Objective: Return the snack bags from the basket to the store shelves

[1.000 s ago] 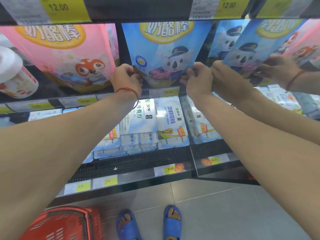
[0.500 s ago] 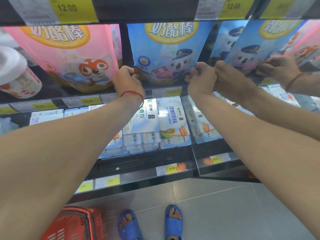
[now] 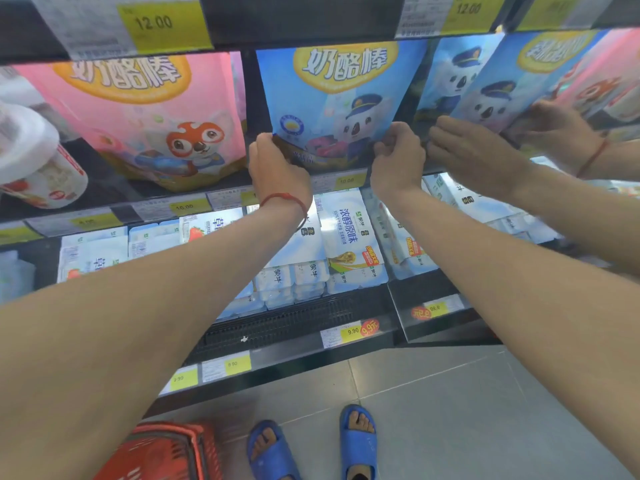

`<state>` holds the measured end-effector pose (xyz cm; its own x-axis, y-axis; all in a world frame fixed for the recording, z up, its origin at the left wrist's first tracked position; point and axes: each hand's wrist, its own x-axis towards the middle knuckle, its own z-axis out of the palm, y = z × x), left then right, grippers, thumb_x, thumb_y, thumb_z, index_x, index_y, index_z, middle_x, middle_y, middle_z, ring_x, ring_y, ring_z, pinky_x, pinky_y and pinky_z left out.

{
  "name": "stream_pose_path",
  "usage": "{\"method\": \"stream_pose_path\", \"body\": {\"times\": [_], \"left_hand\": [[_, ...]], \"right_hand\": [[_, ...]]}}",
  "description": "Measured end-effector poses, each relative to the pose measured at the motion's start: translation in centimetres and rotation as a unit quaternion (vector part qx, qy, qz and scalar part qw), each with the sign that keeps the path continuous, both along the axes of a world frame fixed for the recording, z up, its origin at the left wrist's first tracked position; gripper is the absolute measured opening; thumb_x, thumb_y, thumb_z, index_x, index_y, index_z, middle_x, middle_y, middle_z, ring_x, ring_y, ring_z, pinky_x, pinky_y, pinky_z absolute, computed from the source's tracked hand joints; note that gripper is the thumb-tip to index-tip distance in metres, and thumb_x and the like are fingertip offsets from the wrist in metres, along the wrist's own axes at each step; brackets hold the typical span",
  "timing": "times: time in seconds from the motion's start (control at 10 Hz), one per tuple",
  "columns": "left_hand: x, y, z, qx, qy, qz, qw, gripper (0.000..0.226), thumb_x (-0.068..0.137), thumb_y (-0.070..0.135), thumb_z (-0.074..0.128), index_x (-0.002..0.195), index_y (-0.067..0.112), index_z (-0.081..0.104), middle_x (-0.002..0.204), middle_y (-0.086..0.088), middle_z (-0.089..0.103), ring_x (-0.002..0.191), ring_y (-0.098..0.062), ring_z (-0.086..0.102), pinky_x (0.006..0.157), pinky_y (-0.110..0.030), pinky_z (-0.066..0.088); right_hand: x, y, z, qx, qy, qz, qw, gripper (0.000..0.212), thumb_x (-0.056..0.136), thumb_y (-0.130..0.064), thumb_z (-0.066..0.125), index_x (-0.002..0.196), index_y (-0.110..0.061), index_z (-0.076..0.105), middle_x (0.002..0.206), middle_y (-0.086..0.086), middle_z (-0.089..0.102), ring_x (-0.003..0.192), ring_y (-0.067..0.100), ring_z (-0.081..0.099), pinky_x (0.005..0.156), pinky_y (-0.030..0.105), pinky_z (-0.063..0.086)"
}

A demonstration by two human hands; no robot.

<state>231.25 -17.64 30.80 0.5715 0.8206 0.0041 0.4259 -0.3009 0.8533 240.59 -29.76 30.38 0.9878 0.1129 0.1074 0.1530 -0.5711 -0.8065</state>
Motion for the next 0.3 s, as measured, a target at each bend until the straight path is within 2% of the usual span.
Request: {"method": "stream_pose_path", "body": {"times": [0.1, 0.2, 0.3], "left_hand": [[-0.5, 0.0, 0.2, -0.057, -0.034, -0.032, 0.997, 0.053, 0.079, -0.013, 0.048, 0.130, 0.002, 0.047, 0.131, -0.013, 0.047, 0.116, -0.030, 0.055, 0.102, -0.036, 0.046], [-1.3, 0.1, 0.4, -0.098, -0.081, -0.053, 0.990, 0.061, 0.077, -0.016, 0.046, 0.135, 0.003, 0.043, 0.136, -0.011, 0.045, 0.116, -0.029, 0.057, 0.100, -0.036, 0.049], [-2.1, -0.3, 0.4, -0.111, -0.088, -0.045, 0.989, 0.064, 0.079, -0.016, 0.046, 0.139, 0.007, 0.040, 0.140, -0.008, 0.040, 0.114, -0.026, 0.057, 0.100, -0.031, 0.049]], "right_hand": [[-0.7, 0.3, 0.8, 0.019, 0.025, -0.005, 0.999, 0.034, 0.093, 0.008, 0.045, 0.121, -0.004, 0.059, 0.109, 0.007, 0.064, 0.102, 0.022, 0.059, 0.072, 0.010, 0.034], [-1.6, 0.4, 1.2, 0.036, 0.021, -0.019, 0.999, 0.040, 0.091, 0.010, 0.043, 0.126, -0.004, 0.056, 0.117, 0.010, 0.063, 0.108, 0.027, 0.060, 0.067, 0.006, 0.038], [-2.6, 0.3, 1.3, 0.056, 0.069, -0.053, 0.995, 0.051, 0.094, 0.010, 0.045, 0.142, -0.006, 0.046, 0.134, 0.008, 0.055, 0.112, 0.017, 0.054, 0.076, 0.004, 0.032]]}}
